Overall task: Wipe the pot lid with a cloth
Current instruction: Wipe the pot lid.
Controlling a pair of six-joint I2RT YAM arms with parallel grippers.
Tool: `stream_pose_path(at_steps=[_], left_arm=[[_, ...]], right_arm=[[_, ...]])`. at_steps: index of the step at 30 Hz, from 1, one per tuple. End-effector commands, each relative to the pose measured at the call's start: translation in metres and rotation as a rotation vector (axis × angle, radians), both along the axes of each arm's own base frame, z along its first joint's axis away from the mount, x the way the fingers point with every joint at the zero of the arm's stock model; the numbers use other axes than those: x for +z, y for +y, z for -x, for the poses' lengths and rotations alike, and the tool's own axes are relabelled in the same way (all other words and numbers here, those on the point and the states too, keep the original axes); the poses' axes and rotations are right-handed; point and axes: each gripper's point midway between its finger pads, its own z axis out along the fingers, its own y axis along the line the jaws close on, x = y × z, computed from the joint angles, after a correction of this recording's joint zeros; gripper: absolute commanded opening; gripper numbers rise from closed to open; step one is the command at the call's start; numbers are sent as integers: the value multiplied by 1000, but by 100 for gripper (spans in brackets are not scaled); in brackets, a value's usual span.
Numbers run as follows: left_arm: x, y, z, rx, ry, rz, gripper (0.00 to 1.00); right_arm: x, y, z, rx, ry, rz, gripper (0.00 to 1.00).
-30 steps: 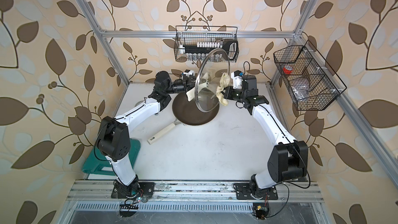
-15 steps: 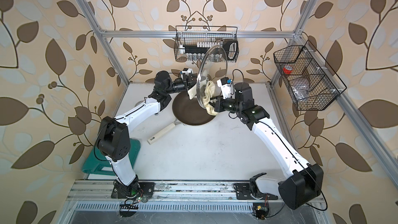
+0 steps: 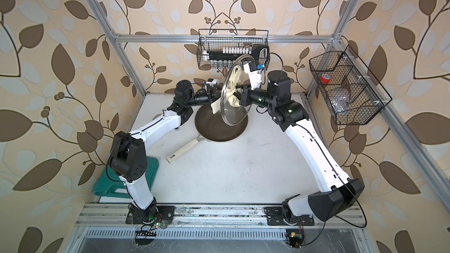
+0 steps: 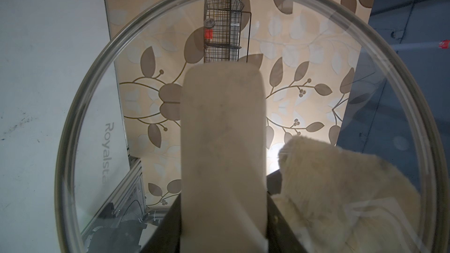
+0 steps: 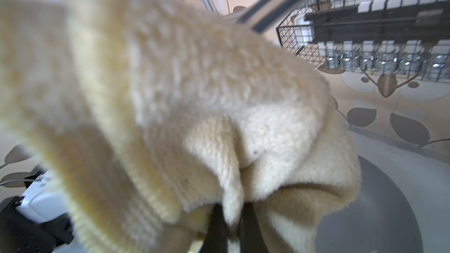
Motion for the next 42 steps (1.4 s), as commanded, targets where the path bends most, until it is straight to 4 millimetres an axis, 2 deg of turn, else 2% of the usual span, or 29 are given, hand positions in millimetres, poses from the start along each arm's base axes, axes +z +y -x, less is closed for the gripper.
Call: stream_pose_path(at_steps=[1, 6, 9, 12, 15, 19, 22, 24, 29, 35, 38, 42], left_arm=[[94, 13, 63, -80, -419, 120, 0], [103, 16, 78, -122, -460, 121, 0], [111, 19, 86, -128, -494, 130, 0], [118, 21, 91, -130, -515, 138, 0], [125, 23, 94, -135, -529, 152, 0], [133, 24, 92, -107, -539, 175, 0], [132, 24, 82, -59, -518, 184, 0], [130, 24, 74, -25, -498, 180, 0], [123, 23, 53, 65, -450, 179, 0], [109, 21, 39, 101, -397, 157, 0], [101, 19, 38, 93, -383, 142, 0], [93, 17, 42, 62, -381, 121, 0]], right_arm=[[13, -20, -34, -99, -49, -17, 0], [-10, -50, -67, -211, -3, 5, 0], [-38, -63, -78, -258, 55, 24, 0], [-69, -72, -80, -287, 113, 45, 0], [-96, -76, -73, -291, 161, 67, 0], [-129, -75, -52, -264, 228, 78, 0], [-143, -69, -31, -229, 264, 74, 0], [-146, -58, -17, -194, 268, 76, 0], [-135, -25, 21, -72, 256, 79, 0], [-84, 13, 54, 85, 161, 36, 0], [-54, 24, 58, 132, 97, 20, 0], [-19, 22, 43, 87, 16, 13, 0]])
